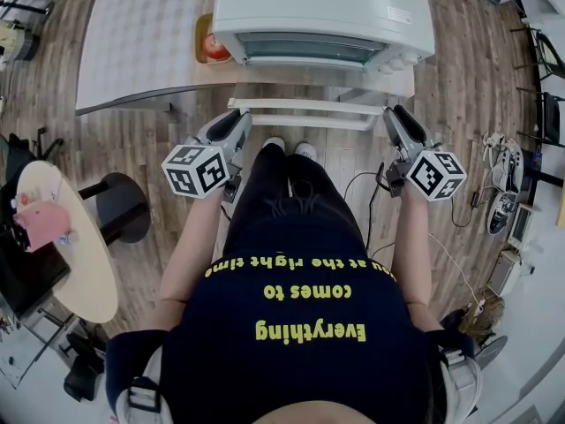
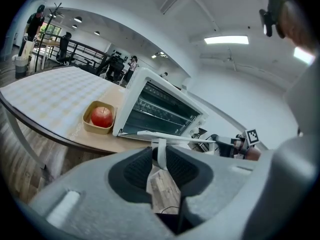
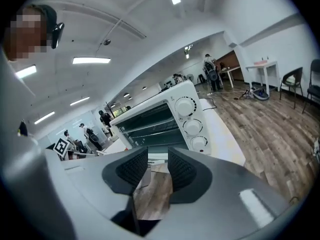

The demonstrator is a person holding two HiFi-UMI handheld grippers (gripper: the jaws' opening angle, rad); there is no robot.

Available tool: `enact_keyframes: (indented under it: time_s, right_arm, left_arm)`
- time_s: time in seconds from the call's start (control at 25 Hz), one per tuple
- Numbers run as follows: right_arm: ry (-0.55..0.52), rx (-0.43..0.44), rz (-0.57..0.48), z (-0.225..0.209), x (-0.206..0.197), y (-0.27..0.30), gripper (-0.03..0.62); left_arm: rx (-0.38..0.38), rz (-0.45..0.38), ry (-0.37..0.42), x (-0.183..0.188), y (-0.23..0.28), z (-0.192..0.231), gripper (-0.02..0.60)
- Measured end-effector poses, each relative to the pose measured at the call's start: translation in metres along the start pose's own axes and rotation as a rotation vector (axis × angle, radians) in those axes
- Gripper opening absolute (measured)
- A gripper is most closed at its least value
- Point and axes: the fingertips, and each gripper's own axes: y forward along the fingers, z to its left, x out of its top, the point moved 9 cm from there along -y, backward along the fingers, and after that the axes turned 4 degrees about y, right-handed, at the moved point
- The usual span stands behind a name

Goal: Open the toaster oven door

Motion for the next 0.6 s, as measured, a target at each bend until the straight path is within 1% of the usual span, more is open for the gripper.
enact_keyframes:
  time_s: [0.16, 0.36, 0.6]
  right_arm:
    - [0.054, 0.012, 0.014, -0.003, -0.014, -0.004, 0.138]
    - [0.071, 0.025, 0.027, -0.004, -0.022, -0.005, 0.12]
    - [0.082, 0.035, 0.064, -0.004, -0.033, -0.006, 0.096]
  left_arm:
    - [-0.013, 0.028, 0.004, -0.012, -0.001, 0.003, 0.087]
    - [-0.051, 0.005, -0.02, -0.022, -0.002, 0.007, 0.087]
    - [-0.1, 0.006, -0.026, -0.036, -0.002, 0.014, 0.091]
